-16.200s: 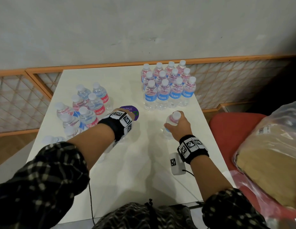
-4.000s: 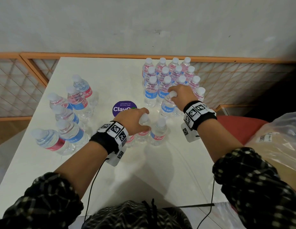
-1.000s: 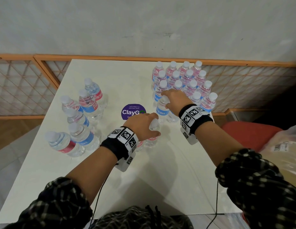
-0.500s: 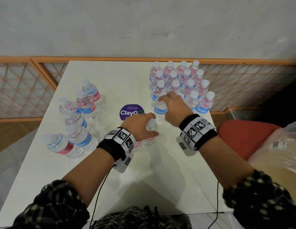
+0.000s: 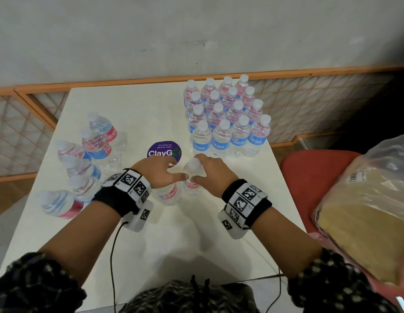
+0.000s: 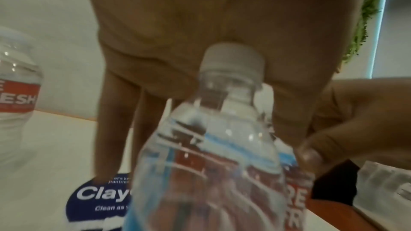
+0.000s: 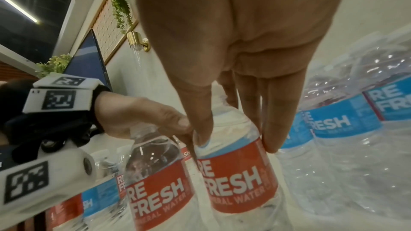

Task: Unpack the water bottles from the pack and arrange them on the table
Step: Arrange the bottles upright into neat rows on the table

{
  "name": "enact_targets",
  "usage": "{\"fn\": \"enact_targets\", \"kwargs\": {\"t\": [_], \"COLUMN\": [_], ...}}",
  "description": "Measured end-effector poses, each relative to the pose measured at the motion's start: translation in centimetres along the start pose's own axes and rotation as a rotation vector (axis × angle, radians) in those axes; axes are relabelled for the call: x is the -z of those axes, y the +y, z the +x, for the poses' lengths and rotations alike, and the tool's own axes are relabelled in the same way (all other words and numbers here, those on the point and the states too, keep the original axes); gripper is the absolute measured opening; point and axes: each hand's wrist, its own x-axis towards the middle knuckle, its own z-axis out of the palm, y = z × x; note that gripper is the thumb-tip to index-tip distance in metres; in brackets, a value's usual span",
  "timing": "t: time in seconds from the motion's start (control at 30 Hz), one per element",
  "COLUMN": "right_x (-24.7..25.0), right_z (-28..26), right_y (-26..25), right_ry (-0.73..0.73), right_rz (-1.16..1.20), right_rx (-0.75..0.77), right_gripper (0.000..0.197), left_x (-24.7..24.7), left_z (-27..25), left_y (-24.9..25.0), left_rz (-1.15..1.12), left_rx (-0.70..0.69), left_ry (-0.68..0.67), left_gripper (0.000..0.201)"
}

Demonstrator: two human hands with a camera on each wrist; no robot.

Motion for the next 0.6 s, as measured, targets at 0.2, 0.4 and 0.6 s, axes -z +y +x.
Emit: {"fn": "enact_targets", "kwargs": {"t": [0.2,0.4,0.6], "right_x": [2.1,5.5,8.0], "right_z": [-1.5,-2.7,-3.8], "right_y": [3.0,7.1,9.6], "right_ry": [0.065,0.151,0.245], "right_rz": [0.044,0.026,0.03], "right_rx": [-0.085,-0.237,-0.25], "right_gripper": [0.049,0.052,0.057], "left_x": [0.8,-0.3,-1.2], "left_z": [0.4,2.5,3.8], "left_y": [2.0,6.4,10.1], "left_rz": [0.111,-0.071,-0.205], "left_rx": [-0.044,-0.145,-0.339], "left_ry": [-0.041,0.153,0.152], "left_gripper": [0.032,0.043,0.049]}}
